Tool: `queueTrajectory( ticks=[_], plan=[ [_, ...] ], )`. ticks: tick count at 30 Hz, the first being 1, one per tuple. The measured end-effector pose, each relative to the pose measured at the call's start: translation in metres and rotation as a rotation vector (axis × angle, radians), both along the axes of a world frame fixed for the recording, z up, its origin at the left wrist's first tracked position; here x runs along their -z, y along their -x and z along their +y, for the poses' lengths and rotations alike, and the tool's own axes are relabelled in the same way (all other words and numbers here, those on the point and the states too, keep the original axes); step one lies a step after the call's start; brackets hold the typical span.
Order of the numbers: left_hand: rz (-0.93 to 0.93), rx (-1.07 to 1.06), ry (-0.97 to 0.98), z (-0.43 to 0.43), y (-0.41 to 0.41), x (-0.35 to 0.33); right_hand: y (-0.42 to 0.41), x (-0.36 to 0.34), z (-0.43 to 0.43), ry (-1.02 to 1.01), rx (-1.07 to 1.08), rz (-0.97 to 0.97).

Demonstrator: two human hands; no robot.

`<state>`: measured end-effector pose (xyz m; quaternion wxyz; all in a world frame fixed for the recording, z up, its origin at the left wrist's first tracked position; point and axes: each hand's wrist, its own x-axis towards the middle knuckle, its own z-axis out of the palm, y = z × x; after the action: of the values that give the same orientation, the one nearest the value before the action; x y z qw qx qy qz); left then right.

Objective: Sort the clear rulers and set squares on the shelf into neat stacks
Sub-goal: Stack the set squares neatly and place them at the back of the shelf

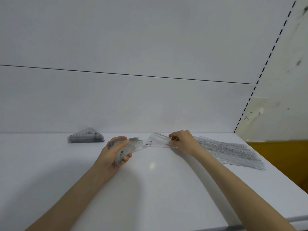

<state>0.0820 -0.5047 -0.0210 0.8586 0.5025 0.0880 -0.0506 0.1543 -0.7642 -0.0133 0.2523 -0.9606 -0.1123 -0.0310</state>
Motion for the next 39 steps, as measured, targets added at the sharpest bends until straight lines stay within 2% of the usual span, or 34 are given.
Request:
queueTrajectory(
  ticks=[3,8,10,13,18,26,28,32,39],
  plan=[
    [0.007,0.0,0.004,-0.001,0.001,-0.001,0.001,0.001,-0.006,-0.03,-0.001,-0.005],
    [0.023,-0.003,0.009,-0.002,0.0,0.0,0.005,-0.007,-0.012,-0.353,0.108,-0.102],
    [0.033,-0.002,0.002,-0.002,-0.001,0.0,0.01,-0.016,-0.008,-0.478,0.066,-0.113],
    [0.054,0.047,-0.031,-0.002,0.0,-0.003,0.021,-0.027,0.007,-0.621,-0.121,-0.049],
    [0.023,0.166,-0.066,-0.008,0.006,-0.006,0.036,-0.022,0.046,-0.564,-0.333,-0.004],
    [0.016,0.239,-0.058,-0.007,0.006,-0.004,0.037,-0.01,0.063,-0.735,-0.26,0.013],
    [0.025,0.23,-0.06,-0.007,0.006,-0.004,0.038,-0.009,0.063,-0.719,-0.273,0.021],
    [0.017,0.183,-0.05,-0.007,0.006,-0.006,0.039,-0.004,0.059,-0.518,-0.279,-0.046],
    [-0.015,0.259,-0.042,-0.004,0.007,-0.004,0.039,0.002,0.052,-0.323,-0.371,-0.099]
  ],
)
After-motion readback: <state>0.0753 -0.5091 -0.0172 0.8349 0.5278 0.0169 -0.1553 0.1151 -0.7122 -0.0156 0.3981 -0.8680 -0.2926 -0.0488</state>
